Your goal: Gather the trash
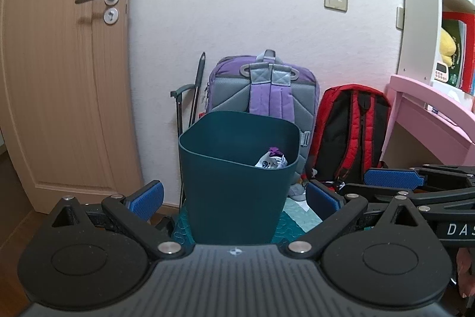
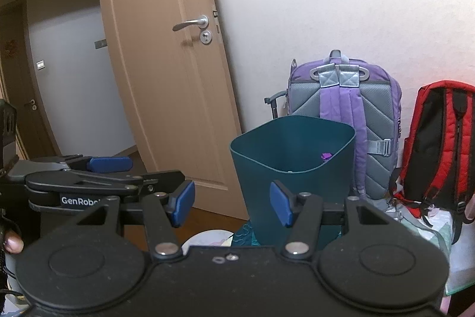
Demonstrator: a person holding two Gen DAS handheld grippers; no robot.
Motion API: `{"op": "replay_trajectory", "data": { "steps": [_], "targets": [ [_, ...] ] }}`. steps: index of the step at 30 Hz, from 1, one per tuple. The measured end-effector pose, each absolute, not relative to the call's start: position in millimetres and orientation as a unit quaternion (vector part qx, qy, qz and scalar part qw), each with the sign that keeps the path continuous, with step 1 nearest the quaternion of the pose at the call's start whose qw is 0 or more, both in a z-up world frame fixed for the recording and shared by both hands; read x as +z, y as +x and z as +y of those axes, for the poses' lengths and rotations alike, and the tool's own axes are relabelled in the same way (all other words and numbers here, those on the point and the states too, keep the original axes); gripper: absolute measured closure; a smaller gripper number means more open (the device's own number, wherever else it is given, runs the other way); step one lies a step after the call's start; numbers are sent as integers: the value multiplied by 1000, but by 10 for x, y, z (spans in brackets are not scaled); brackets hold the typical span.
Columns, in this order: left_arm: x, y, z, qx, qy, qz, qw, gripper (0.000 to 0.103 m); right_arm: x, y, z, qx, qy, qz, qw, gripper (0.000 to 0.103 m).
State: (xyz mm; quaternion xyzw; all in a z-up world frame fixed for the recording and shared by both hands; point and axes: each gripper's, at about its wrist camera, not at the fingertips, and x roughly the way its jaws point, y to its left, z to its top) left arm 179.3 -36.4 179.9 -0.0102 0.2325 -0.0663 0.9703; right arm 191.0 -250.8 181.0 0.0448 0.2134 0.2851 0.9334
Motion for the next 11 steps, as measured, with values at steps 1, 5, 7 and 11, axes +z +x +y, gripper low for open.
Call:
{"op": "replay_trajectory", "data": {
  "steps": [1, 5, 7, 11],
  "targets": [
    [1779, 1839, -352, -67, -12, 235, 970, 0, 1791, 1947, -2507, 285, 47, 216, 933, 47],
    [1698, 1986, -323, -69, -11, 239, 969, 0, 1698, 2104, -2485, 281, 48, 227, 931, 47],
    [1652, 2065, -312, -71, -12, 243, 967, 0, 1640, 2184, -2480, 277, 49, 232, 931, 47],
    [1528, 2219, -263, -70, -18, 256, 964, 0, 1516, 2348, -2478, 271, 57, 247, 929, 46]
  ]
}}
